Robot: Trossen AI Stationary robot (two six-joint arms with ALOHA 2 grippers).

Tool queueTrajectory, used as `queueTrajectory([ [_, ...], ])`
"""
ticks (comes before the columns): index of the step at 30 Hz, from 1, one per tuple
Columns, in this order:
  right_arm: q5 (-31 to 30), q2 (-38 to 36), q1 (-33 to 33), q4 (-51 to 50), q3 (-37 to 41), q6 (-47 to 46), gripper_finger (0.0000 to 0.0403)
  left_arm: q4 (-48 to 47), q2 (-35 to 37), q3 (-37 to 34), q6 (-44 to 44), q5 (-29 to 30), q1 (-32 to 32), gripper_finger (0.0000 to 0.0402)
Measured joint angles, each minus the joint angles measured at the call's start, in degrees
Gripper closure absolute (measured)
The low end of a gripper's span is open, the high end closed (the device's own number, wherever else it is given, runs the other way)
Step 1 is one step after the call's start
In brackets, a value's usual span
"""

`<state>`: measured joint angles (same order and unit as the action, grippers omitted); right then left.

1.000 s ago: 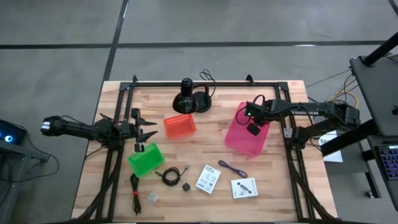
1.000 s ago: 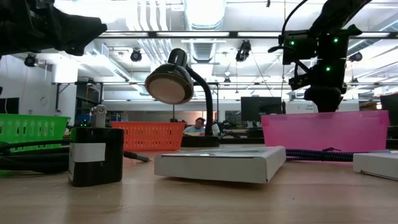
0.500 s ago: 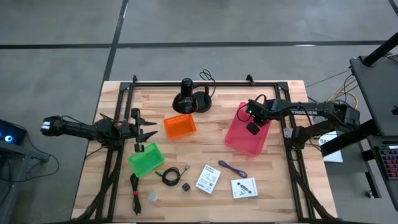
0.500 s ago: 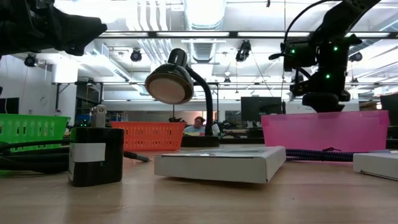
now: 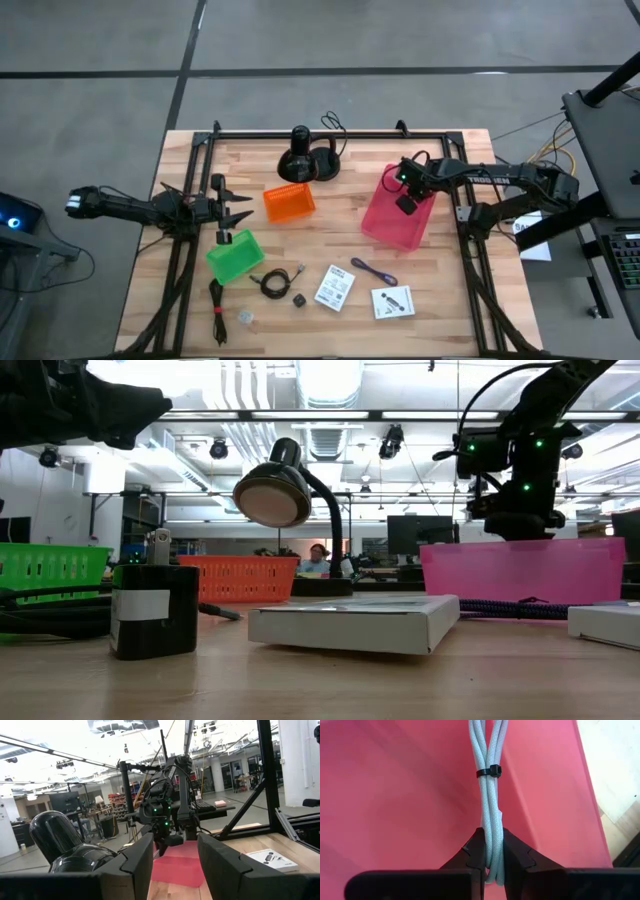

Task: Pick and place items into bin
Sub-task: Put the white charger cable into the pink bin

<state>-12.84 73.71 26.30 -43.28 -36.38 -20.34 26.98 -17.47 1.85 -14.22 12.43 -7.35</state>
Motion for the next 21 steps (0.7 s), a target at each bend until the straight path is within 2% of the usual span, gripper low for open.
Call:
queueTrajectory([
  [13,-0.2,0.0,0.0,0.8,0.0,-0.4,0.0322,0.0,0.0,0.0,0.0,0.0,0.0,0.0262],
  [21,-0.2,0.0,0.0,0.8,-0.4,-0.7,0.0304,0.0,0.0,0.0,0.0,0.0,0.0,0.0262],
])
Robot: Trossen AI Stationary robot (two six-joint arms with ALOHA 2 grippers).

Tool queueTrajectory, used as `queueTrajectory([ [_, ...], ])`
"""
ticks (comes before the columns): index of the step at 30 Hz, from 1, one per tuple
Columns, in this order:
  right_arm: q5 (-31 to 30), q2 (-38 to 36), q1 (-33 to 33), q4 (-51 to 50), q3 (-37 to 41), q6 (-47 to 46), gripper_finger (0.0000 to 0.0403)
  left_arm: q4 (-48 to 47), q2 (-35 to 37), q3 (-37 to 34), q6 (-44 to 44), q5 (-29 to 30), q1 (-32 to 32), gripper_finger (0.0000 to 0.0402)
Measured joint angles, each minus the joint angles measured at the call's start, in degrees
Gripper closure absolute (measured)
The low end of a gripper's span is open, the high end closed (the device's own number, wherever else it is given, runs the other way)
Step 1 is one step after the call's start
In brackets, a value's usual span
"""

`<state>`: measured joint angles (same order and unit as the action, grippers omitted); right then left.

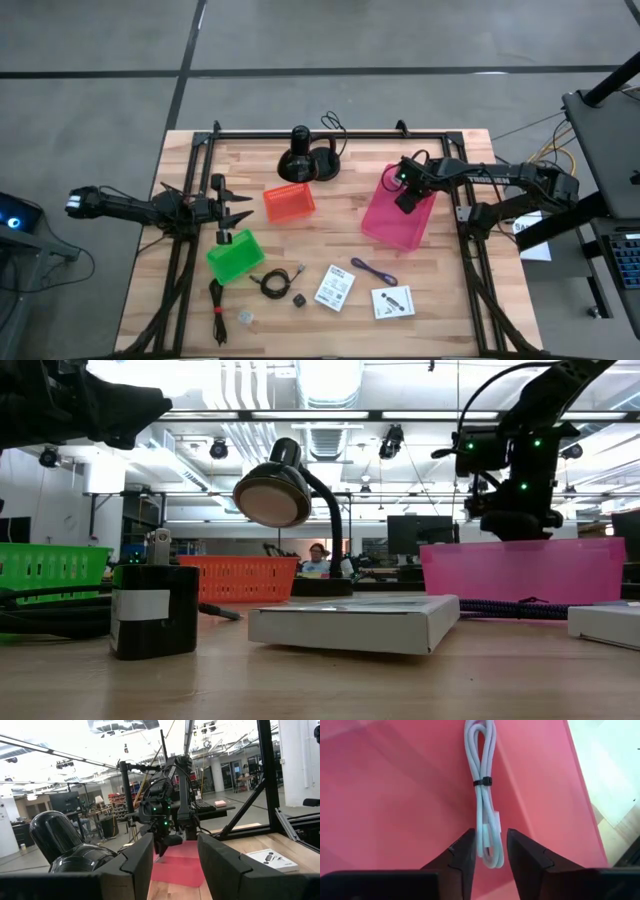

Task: Pick and place items into bin
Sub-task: Put the white charger cable into the pink bin, then put the blue charger cable into the pink bin

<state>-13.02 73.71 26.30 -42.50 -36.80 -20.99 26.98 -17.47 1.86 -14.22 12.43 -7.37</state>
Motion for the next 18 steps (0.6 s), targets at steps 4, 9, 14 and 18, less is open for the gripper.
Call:
queueTrajectory([
  [4,0.0,0.0,0.0,0.0,-1.0,-0.1,0.0303,0.0,0.0,0.0,0.0,0.0,0.0,0.0262],
  [9,0.0,0.0,-0.1,0.0,-2.5,-2.4,0.0311,0.0,0.0,0.0,0.0,0.0,0.0,0.0262],
  [14,0.0,0.0,-0.2,0.1,-3.6,-2.4,0.0319,0.0,0.0,0.0,0.0,0.0,0.0,0.0262],
  [18,0.0,0.0,-1.4,0.3,-3.7,-2.4,0.0325,0.0,0.0,0.0,0.0,0.0,0.0,0.0262],
])
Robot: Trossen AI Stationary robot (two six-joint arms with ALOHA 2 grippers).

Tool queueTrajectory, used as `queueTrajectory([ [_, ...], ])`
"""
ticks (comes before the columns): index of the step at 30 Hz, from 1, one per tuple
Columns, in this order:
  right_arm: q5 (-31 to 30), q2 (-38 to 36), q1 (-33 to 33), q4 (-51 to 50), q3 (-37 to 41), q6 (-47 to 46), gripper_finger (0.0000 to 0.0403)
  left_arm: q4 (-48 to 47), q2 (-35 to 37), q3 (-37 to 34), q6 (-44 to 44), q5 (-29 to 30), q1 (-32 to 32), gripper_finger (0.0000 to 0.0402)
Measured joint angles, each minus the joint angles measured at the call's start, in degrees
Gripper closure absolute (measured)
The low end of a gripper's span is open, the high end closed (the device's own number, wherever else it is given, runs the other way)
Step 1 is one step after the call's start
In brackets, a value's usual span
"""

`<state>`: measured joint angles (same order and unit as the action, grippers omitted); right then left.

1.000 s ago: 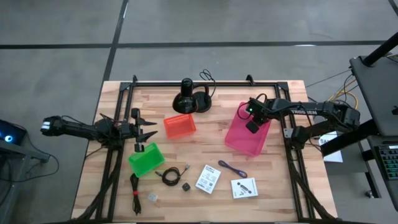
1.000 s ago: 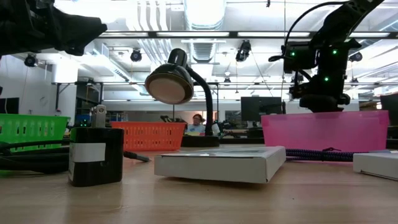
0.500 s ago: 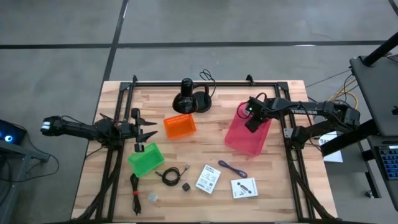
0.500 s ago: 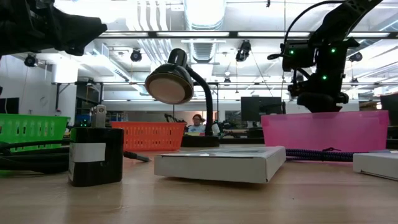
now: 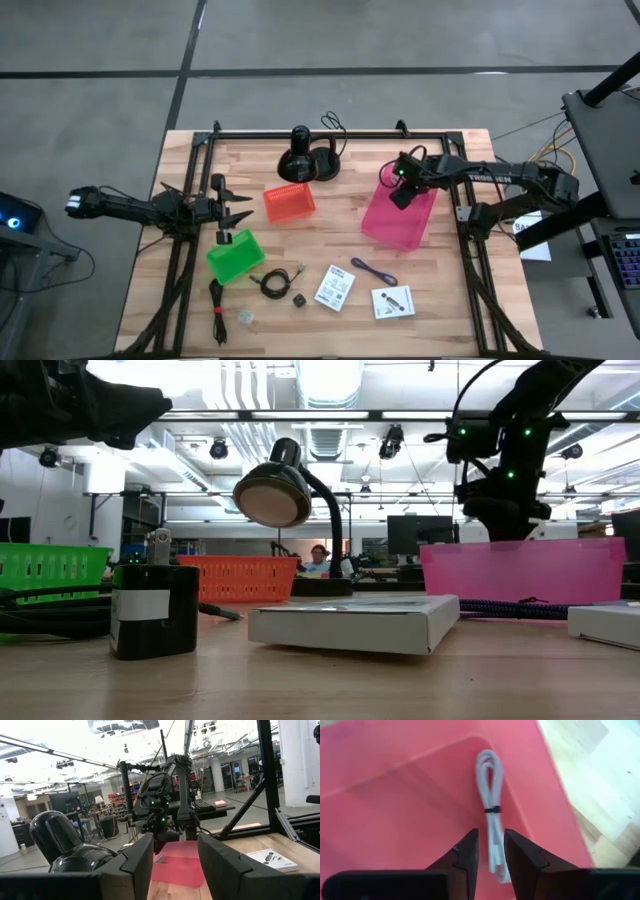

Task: Pick and place items into bin
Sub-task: Put the blue charger cable into the pink bin

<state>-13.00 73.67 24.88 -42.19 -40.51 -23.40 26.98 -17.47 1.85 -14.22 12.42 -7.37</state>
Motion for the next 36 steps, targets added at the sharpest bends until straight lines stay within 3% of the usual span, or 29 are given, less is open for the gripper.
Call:
queueTrajectory([
  [7,5.5,0.0,-5.6,3.1,0.0,-2.4,0.0329,0.0,0.0,0.0,0.0,0.0,0.0,0.0262],
  [18,8.4,-0.6,-15.6,6.7,-0.1,-6.5,0.0312,0.0,0.0,0.0,0.0,0.0,0.0,0.0262],
  [27,8.7,-0.6,-23.9,11.3,-5.0,-7.9,0.0305,0.0,0.0,0.0,0.0,0.0,0.0,0.0262],
  [36,8.5,0.7,-36.4,11.7,-8.5,-12.2,0.0305,-0.5,-0.1,0.0,0.3,0.0,0.0,0.0262],
])
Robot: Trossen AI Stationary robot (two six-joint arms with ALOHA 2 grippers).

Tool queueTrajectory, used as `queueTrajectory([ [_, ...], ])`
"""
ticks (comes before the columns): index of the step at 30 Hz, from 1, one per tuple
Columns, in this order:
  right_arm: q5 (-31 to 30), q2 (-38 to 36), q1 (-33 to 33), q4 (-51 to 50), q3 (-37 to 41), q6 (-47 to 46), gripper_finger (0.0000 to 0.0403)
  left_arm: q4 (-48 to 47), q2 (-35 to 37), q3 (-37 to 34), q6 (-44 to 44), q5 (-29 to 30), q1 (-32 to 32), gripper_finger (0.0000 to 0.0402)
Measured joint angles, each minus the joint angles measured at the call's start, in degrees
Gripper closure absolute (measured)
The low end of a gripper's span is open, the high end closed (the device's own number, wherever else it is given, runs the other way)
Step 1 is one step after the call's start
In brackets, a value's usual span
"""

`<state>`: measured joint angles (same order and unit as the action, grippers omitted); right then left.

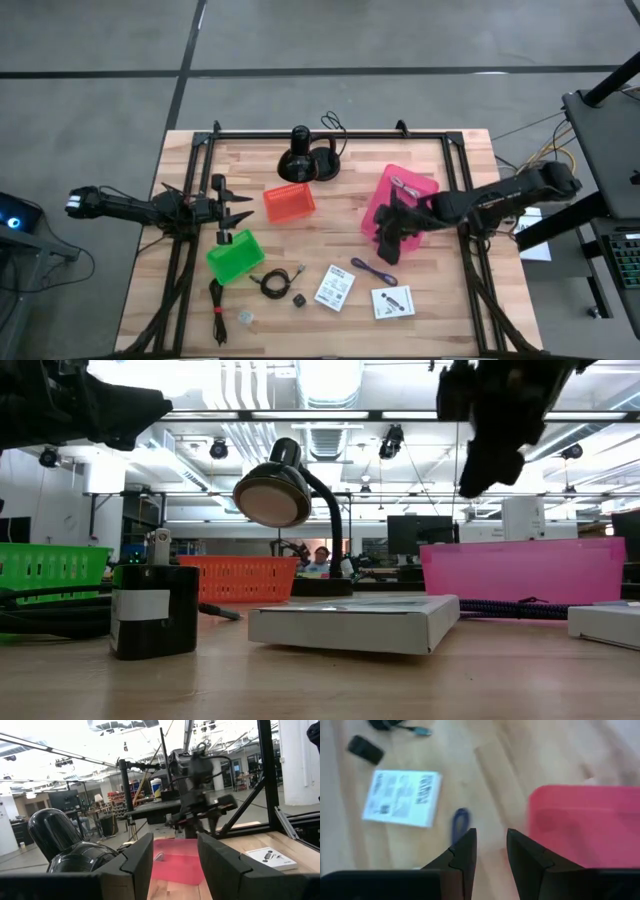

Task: Pick and place items into bin
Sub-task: Put the blue charger cable into the pink bin

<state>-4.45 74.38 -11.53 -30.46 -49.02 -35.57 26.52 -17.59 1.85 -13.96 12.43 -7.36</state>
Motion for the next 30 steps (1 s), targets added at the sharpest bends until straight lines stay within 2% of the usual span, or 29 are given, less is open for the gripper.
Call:
queueTrajectory([
  [4,-0.7,2.4,-4.9,0.0,-0.9,-3.7,0.0307,0.0,0.0,0.0,0.0,0.0,0.0,0.0262],
  [7,-3.5,5.3,-8.4,1.1,-2.3,-4.7,0.0304,0.0,0.0,0.0,0.0,0.0,0.0,0.0262],
  [15,-5.0,17.7,-15.4,1.6,-12.1,-4.6,0.0263,0.0,-0.2,0.0,0.0,0.0,0.0,0.0262],
  [18,-5.0,22.6,-16.3,-2.8,-17.0,-5.2,0.0246,0.0,-0.3,0.0,0.0,0.0,0.0,0.0262],
  [23,-5.0,28.8,-16.4,-15.7,-23.8,-12.1,0.0232,0.0,-0.4,0.0,0.0,0.0,0.0,0.0262],
  [26,-5.0,30.9,-16.3,-21.3,-25.7,-14.9,0.0232,0.0,-0.4,0.0,-0.1,0.0,0.0,0.0262],
  [30,-4.2,31.6,-16.4,-22.4,-25.6,-17.8,0.0231,0.0,-0.6,0.0,-0.2,0.0,0.0,0.0262],
])
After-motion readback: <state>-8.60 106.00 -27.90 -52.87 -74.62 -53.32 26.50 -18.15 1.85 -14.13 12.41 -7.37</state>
